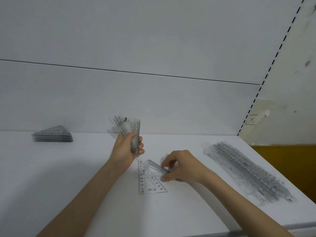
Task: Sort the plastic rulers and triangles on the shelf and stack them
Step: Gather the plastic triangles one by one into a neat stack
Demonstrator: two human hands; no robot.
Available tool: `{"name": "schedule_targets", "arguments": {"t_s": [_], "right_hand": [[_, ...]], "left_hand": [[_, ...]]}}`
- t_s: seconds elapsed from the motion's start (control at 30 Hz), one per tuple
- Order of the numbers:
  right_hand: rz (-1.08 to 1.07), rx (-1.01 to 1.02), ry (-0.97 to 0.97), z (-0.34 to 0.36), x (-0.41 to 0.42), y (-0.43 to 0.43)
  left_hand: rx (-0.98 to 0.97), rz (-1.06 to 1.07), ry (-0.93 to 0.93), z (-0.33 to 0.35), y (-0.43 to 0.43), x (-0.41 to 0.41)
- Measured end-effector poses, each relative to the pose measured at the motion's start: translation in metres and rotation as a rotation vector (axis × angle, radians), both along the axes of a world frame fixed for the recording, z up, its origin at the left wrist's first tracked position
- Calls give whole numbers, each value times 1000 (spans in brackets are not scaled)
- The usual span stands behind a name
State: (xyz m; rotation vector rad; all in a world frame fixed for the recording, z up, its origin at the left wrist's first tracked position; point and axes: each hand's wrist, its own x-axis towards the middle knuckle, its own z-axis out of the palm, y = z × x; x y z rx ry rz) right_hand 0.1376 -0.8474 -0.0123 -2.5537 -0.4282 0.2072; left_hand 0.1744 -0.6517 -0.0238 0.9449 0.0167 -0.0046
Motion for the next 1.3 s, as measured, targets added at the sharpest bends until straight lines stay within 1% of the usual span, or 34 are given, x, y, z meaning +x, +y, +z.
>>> {"name": "schedule_targets", "arguments": {"t_s": [0.13, 0.3, 0.47, 0.53, 0.67, 0.77, 0.83, 0.9, 1.0, 1.03, 1.13, 1.23, 1.3], "right_hand": [[-25, -20, -21, -1, -6, 1], [-87, 67, -18, -4, -3, -11], [-137, 148, -125, 2, -1, -23], [-196, 224, -186, 5, 1, -25], [-342, 478, -309, 13, 3, -11], [-391, 662, -393, 18, 3, 16], [-393, 725, -436, 19, 4, 40], [-403, 705, -488, 16, 6, 64], [-417, 571, -566, 7, 8, 95], [-425, 511, -631, 4, 8, 102], [-437, 347, -912, -5, 13, 115], [-410, 297, -1065, -11, 20, 117], [-401, 263, -1124, -14, 22, 116]], "left_hand": [[4, 6, -4, 0, 0, -1], [-28, 24, 8, -1, 5, 2], [-97, 0, 23, -3, 8, 6], [-113, -6, 26, -4, 8, 6], [-119, -5, 22, -4, 6, 3], [-118, -15, 14, -4, 3, 2], [-91, -24, 3, -2, 1, 0], [-66, -49, -28, -1, -2, -2], [-32, -37, -49, -4, -3, -2], [-35, -28, -46, -6, -2, 0], [-52, -35, -66, -9, 3, 5], [-48, -40, -64, -12, 7, 7], [-70, -50, -66, -14, 6, 7]]}}
